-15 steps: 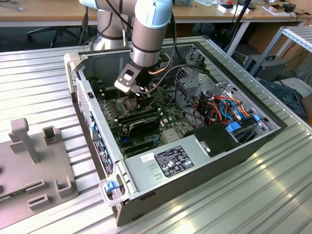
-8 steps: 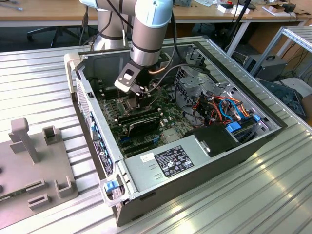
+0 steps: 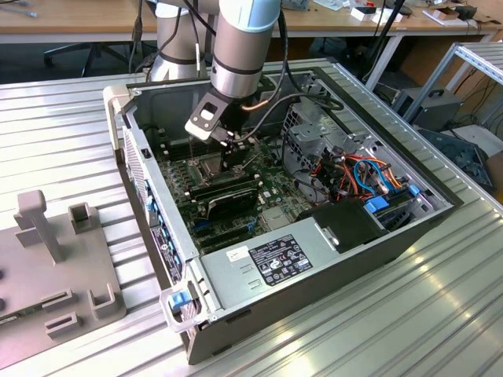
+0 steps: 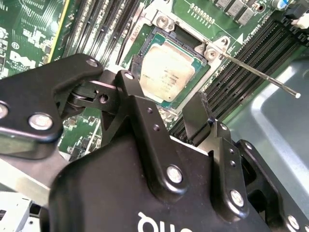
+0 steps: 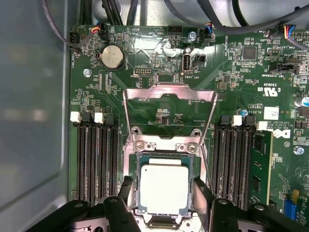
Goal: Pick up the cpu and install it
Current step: 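Place the cpu into insertion slot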
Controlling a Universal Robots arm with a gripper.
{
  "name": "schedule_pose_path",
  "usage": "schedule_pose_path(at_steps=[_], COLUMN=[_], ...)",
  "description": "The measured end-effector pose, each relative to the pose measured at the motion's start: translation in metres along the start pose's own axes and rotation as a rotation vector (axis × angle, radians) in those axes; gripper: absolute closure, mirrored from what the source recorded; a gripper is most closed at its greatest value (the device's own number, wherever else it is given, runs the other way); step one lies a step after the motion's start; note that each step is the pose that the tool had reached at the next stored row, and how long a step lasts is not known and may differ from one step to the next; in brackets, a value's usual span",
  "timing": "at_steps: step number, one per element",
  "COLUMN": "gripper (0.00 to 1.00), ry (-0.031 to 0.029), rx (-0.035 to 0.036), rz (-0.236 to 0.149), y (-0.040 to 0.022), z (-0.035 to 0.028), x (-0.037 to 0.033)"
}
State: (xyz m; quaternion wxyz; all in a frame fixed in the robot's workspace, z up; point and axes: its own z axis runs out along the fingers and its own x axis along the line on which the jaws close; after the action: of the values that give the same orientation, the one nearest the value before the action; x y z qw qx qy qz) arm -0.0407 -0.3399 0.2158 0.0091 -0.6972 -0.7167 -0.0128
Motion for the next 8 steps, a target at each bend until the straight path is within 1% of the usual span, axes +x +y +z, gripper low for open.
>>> schedule_pose_path(at_steps=[5, 6, 8], gripper=[0.38, 0.4, 0.53], ry=[-0.0003, -0.0002, -0.0003], rx=[0.0002, 0.0001, 0.0002], rz=[0.0, 0.0, 0.0], y=[0.0, 0.0, 0.0], z=[-0.0008, -0.0009, -0.0011], x=[0.0, 0.0, 0.0])
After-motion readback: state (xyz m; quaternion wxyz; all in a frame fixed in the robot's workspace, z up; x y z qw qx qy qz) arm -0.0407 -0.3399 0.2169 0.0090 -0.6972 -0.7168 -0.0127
